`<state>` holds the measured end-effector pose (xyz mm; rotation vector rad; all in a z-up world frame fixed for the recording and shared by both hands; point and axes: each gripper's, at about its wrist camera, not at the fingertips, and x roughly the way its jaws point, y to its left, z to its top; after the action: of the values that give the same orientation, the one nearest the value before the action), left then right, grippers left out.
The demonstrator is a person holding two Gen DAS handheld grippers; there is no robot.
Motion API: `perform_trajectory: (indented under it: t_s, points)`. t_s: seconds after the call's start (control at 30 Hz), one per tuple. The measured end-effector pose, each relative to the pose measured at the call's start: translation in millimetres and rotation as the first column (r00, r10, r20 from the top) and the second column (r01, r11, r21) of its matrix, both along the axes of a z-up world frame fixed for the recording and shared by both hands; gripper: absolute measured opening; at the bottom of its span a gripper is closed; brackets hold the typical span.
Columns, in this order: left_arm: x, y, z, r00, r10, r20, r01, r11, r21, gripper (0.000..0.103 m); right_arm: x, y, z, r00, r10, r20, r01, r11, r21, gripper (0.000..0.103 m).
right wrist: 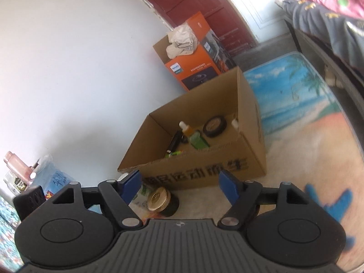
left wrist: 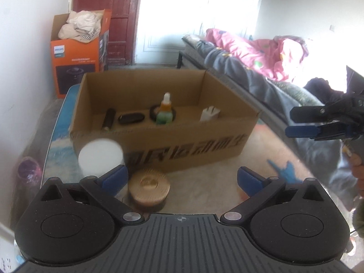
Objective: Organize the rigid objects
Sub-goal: 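Move the right gripper toward the gold-lidded dark jar on the table, then close the right gripper on the gold lid of the jar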
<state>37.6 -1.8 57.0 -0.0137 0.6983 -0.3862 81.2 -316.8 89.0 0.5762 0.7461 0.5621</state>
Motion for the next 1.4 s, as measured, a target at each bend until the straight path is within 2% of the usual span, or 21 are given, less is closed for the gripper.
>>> perform_trajectory:
  t_s: [0.17, 0.37, 0.43, 0.47, 0.53, 0.77, 0.97, 1.2, 1.4]
  points:
    - [-4.2, -0.5, -31.3, 0.999, 0.001, -0.04, 0.001, 0.999, 0.034, 0.103, -2.7, 26.8, -20.8, 0.998, 0.035, -0.052, -0.033, 0.998, 0.053, 0.078]
    - [-5.0, -13.6, -62.6, 1.0, -0.006, 0.004, 0.006, 0.989, 0.147, 0.103, 23.3, 82.2, -47.0, 0.986, 0.129, -0.101, -0.13, 0.992, -0.003, 0.077]
    - [-1.3, -17.3, -69.8, 1.0, -0.001, 0.011, -0.001, 0.985, 0.171, 0.103, 33.3, 98.5, -56.7, 0.982, 0.151, -0.115, -0.155, 0.988, -0.024, 0.071]
    - [0.9, -18.3, -72.8, 1.0, -0.001, 0.015, -0.002, 0.985, 0.172, 0.103, 38.7, 105.6, -62.6, 0.98, 0.158, -0.124, -0.163, 0.986, -0.032, 0.07]
    - [6.5, -18.6, -78.8, 1.0, 0.005, 0.003, -0.006, 0.985, 0.174, 0.103, 50.4, 118.2, -71.3, 0.976, 0.168, -0.138, -0.176, 0.983, -0.05, 0.06]
    - [18.0, -19.9, -89.2, 1.0, -0.006, 0.006, 0.005, 0.985, 0.17, 0.103, 75.3, 146.4, -89.8, 0.964, 0.206, -0.166, -0.222, 0.971, -0.087, 0.055]
    - [17.2, -19.6, -89.0, 1.0, -0.028, 0.009, 0.027, 0.99, 0.137, 0.103, 77.6, 152.3, -90.7, 0.952, 0.248, -0.177, -0.265, 0.961, -0.081, 0.052]
    - [13.8, -34.0, -87.3, 0.994, -0.107, 0.004, 0.106, 0.988, 0.111, 0.103, 64.3, 128.8, -87.1, 0.962, 0.205, -0.182, -0.229, 0.966, -0.121, 0.052]
    - [6.3, -56.5, -86.3, 0.979, -0.204, -0.006, 0.203, 0.975, 0.084, 0.103, 46.5, 91.8, -84.2, 0.971, 0.137, -0.196, -0.164, 0.978, -0.131, 0.053]
